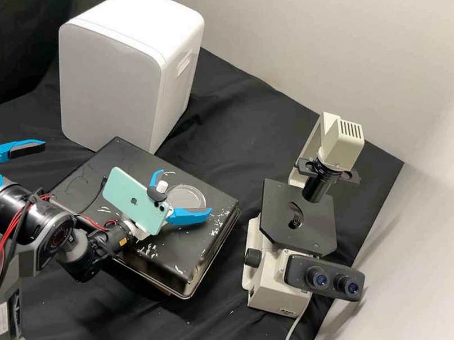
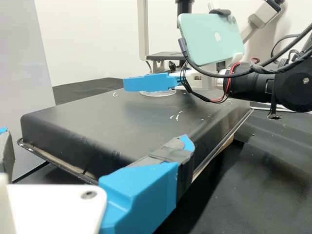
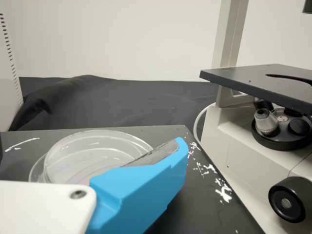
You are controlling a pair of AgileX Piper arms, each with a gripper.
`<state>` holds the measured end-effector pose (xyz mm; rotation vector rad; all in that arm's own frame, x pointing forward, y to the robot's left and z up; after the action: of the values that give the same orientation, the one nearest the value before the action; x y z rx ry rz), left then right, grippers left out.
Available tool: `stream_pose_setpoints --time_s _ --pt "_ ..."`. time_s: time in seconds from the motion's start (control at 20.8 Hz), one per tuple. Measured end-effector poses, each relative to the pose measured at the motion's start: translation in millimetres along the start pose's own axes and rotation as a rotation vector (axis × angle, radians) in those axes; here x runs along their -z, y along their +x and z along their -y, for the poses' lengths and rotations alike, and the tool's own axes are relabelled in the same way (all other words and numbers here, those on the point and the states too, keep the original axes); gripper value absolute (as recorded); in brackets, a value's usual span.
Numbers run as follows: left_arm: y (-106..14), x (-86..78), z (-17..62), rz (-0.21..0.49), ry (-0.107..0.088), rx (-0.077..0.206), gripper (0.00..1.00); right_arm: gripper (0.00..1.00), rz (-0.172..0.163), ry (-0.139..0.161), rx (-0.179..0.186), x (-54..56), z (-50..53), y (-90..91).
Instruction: Place the petri dish on the microscope
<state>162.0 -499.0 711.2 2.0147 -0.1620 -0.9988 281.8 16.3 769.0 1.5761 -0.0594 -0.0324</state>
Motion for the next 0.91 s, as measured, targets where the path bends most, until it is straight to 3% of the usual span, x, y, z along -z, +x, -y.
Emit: stream_pose_setpoints --time_s 0.38,0.62,0.91 --pt "0.0 0.2 -0.1 -0.002 -0.001 -0.001 1.00 1.00 0.006 0.002 -0.008 -1.2 -1.9 0.2" --pt "0.4 0.6 1.1 -0.003 -0.004 0.005 1.00 1.00 -0.017 0.009 -0.031 5.1 -9.5 -4.8" --pt "1.1 1.1 1.4 -0.008 -0.003 0.006 1.00 1.00 0.003 0.014 -0.050 1.6 -13.4 -4.8"
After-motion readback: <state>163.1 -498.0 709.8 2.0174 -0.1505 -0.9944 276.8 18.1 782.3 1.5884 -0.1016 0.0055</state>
